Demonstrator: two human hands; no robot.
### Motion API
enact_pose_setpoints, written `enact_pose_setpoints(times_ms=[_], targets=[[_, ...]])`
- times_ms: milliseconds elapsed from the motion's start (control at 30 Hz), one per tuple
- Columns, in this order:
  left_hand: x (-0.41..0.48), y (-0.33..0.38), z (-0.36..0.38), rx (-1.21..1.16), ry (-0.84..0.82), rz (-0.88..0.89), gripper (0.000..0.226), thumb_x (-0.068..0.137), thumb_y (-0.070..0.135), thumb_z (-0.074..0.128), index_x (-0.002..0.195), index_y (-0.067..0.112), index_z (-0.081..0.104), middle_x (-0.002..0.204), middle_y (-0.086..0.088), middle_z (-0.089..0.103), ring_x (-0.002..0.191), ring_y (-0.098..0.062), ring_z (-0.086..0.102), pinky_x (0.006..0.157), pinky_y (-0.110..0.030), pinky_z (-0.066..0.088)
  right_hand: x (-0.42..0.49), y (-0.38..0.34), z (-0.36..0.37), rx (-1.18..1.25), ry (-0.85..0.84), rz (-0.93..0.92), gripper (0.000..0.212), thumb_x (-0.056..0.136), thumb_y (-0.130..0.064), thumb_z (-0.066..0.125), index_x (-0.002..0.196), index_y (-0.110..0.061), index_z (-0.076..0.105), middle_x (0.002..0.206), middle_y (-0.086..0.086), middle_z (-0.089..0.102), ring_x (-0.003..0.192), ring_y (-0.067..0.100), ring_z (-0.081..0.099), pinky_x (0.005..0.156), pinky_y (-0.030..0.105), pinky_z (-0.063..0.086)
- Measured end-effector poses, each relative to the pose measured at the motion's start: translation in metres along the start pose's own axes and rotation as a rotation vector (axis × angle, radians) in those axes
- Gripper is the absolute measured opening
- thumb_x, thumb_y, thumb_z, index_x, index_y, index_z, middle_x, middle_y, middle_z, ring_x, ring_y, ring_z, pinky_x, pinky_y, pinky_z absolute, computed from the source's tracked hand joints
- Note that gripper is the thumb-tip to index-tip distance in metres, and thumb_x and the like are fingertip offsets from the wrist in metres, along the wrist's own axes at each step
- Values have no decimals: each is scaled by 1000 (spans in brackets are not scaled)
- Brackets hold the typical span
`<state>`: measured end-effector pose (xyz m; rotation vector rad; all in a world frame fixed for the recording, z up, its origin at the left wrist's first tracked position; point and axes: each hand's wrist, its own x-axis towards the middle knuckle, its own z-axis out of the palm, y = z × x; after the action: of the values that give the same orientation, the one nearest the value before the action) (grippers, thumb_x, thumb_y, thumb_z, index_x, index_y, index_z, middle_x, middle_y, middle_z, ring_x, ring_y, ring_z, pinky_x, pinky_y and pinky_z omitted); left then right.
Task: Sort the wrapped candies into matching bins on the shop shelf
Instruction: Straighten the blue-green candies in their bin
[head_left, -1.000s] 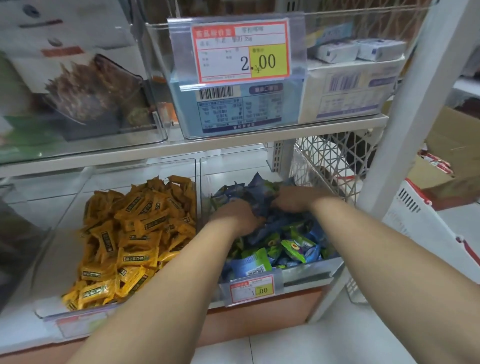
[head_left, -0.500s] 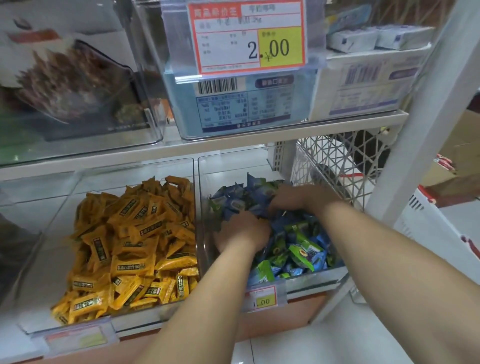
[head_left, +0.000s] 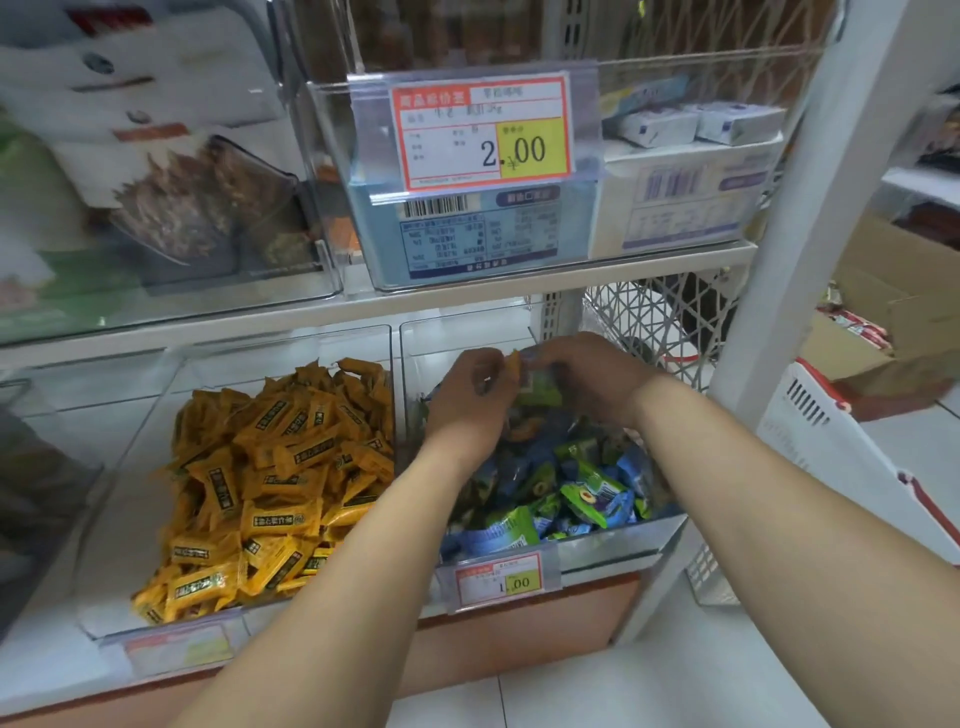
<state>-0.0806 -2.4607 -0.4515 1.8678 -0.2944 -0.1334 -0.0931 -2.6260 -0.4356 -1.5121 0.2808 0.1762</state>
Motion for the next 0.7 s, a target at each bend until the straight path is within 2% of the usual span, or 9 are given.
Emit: enact_pose_setpoints(times_ms=[67,133,200,300,367,467,533,600,700], targets=[[-6,4,-6,-33,-18,6,18,90,42,68,105,36,60,104,17,67,95,-7,64,85,-29,52,-9,-3,2,63,-15,-2,26,91,-8,56,111,6,66,110,24,69,100,38,67,97,45,54],[-8,11,-17,102,57,83,6,92,34,67,93,37,62,99,15,70,94,-10,65,84,-28,51,-16,-5,4,58,-8,-32,21,93,-4,51,102,-4,70,93,15,72,85,31,68,86,42,56],[-11,16,-33,218,144,157,18,94,26,63,79,36,65,89,18,69,94,-11,67,87,-28,50,-21,-3,5,-82,69,-77,26,93,-1,53,110,-8,71,90,12,72,79,27,69,76,39,58],[-22,21,-56,271,140,195,12,95,25,62,90,27,72,96,10,72,93,-10,66,81,-16,48,-26,8,8,-268,199,-121,31,90,-3,61,117,-15,71,95,6,72,73,20,68,64,31,57],[-34,16,-64,402,90,238,13,96,26,60,102,24,72,102,8,71,93,-9,63,75,-13,45,-25,17,11,-445,248,-153,28,90,-8,63,114,-22,70,108,2,70,81,19,66,63,29,54],[-56,8,-65,636,33,237,21,93,33,60,111,25,68,100,6,69,90,-14,65,74,-27,53,-20,24,9,-836,367,-118,38,92,-23,60,129,-30,61,128,1,64,102,24,63,72,29,51],[-67,-1,-68,803,75,247,32,91,38,61,121,27,64,116,1,66,100,-19,63,77,-32,54,-18,23,7,-1059,470,-138,44,91,-32,59,135,-33,58,135,0,58,114,27,59,79,30,49],[-75,-12,-75,837,91,263,43,90,36,62,133,28,57,141,2,53,122,-21,55,90,-34,53,-13,21,9,-1159,405,-234,36,93,-34,59,130,-34,62,134,-2,58,108,21,58,78,26,48],[-79,-21,-84,802,42,246,43,90,36,64,132,29,59,149,9,46,126,-17,53,94,-32,50,-9,18,16,-1176,11,-182,28,97,-39,61,122,-30,67,127,-5,63,107,15,58,85,27,46]])
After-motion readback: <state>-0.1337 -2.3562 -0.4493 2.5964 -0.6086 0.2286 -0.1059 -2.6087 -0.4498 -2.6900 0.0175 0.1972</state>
